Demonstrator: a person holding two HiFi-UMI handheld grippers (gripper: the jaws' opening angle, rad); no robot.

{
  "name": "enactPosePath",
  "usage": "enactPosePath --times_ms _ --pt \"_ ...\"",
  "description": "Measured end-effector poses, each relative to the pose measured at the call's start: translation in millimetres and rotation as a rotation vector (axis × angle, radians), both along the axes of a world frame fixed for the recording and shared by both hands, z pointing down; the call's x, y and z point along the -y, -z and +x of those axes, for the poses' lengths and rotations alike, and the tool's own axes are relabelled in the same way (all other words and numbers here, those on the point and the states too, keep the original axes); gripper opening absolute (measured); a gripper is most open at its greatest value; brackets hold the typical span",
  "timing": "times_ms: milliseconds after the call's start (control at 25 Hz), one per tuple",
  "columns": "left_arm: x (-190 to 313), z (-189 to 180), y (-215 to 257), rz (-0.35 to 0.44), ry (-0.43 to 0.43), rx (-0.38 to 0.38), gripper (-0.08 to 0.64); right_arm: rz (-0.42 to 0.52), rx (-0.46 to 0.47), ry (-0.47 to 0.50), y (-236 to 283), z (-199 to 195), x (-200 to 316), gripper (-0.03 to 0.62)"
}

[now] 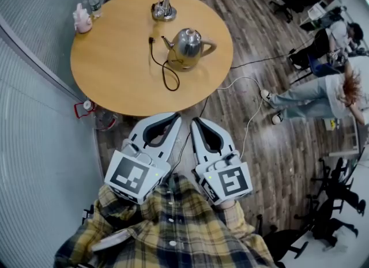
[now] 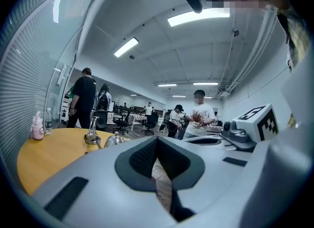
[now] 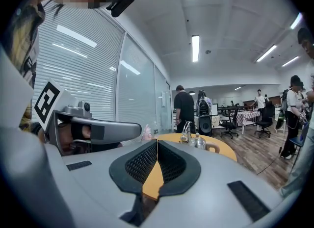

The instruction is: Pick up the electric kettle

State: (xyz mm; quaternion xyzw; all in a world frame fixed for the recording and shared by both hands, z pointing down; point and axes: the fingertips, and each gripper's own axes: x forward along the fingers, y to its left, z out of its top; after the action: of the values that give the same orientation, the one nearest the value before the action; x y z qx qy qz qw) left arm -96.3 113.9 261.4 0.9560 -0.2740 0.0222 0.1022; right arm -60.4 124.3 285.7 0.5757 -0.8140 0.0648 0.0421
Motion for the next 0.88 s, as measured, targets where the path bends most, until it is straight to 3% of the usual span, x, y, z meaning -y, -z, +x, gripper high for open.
enactPosePath --times_ms 400,880 --pt "45 21 -11 -0.019 -0.024 0.01 0.003 -0.033 0.0 -0.03 -10 24 45 0.032" --pt "131 72 -14 -0.031 0.077 0.005 0.003 -0.031 0.006 0.041 -12 80 129 0.032"
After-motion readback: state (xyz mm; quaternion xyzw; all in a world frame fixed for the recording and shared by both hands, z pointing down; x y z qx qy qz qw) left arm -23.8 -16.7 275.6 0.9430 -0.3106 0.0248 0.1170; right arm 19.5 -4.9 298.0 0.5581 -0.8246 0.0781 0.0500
